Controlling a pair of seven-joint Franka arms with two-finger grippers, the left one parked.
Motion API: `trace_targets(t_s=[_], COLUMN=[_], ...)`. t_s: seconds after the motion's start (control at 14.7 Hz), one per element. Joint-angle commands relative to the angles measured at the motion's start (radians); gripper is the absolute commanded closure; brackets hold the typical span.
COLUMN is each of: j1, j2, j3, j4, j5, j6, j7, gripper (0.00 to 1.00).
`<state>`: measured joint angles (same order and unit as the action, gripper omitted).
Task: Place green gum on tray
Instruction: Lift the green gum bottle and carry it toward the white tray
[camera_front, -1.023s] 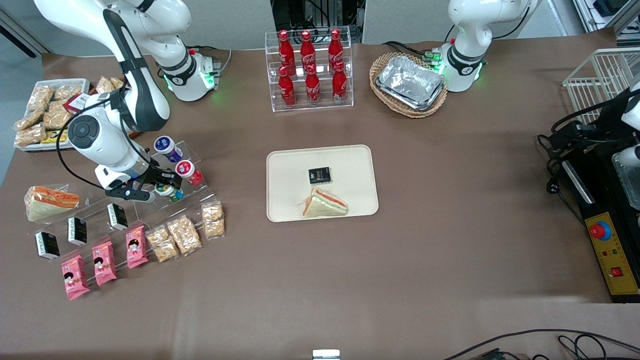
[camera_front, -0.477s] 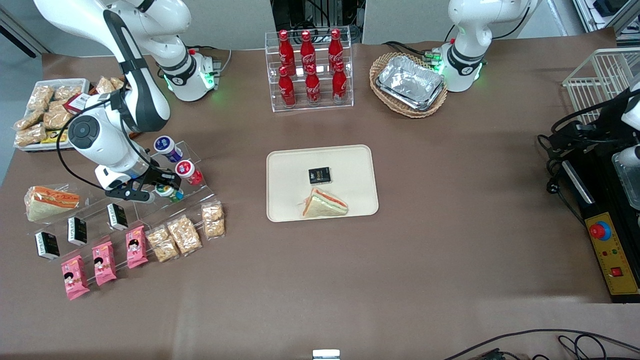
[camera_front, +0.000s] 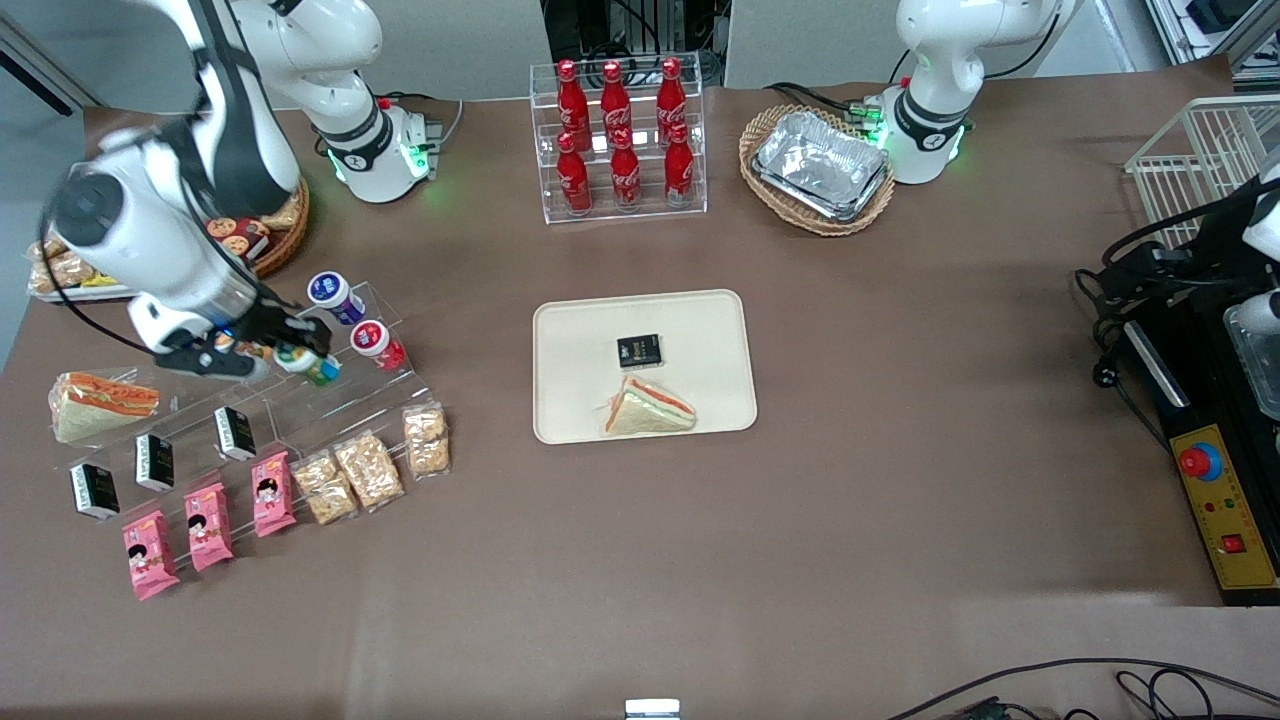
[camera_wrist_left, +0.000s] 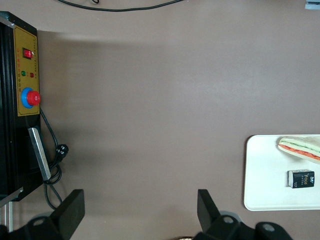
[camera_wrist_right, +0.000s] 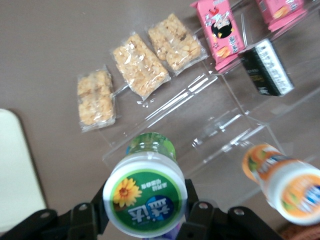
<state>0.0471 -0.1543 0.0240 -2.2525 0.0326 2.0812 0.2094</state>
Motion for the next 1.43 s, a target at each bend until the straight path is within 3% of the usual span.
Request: trace_targets(t_s=[0.0, 0.2, 0.61, 0.75, 1.02, 1.36], j1=[0.002, 0.04, 0.351, 0.396, 0.505, 0.64], j2=[-0.054, -0.048, 0.004, 0.063, 0.194, 0.363], j3=[0.004, 0.008, 0.01, 0.01, 0.008, 0.008], j4=[0.146, 0.287, 0.375, 0.357, 0.262, 0.191], j5=[0.001, 0.013, 0.024, 0.076, 0.073, -0.014], j6=[-0.237, -0.392, -0.399, -0.316, -0.074, 0.173], j7=[-0.028, -0.006, 0.44, 0.519, 0.594, 0.78], gripper=[0.59, 0.59, 0.59, 0.58, 0.59, 0.59])
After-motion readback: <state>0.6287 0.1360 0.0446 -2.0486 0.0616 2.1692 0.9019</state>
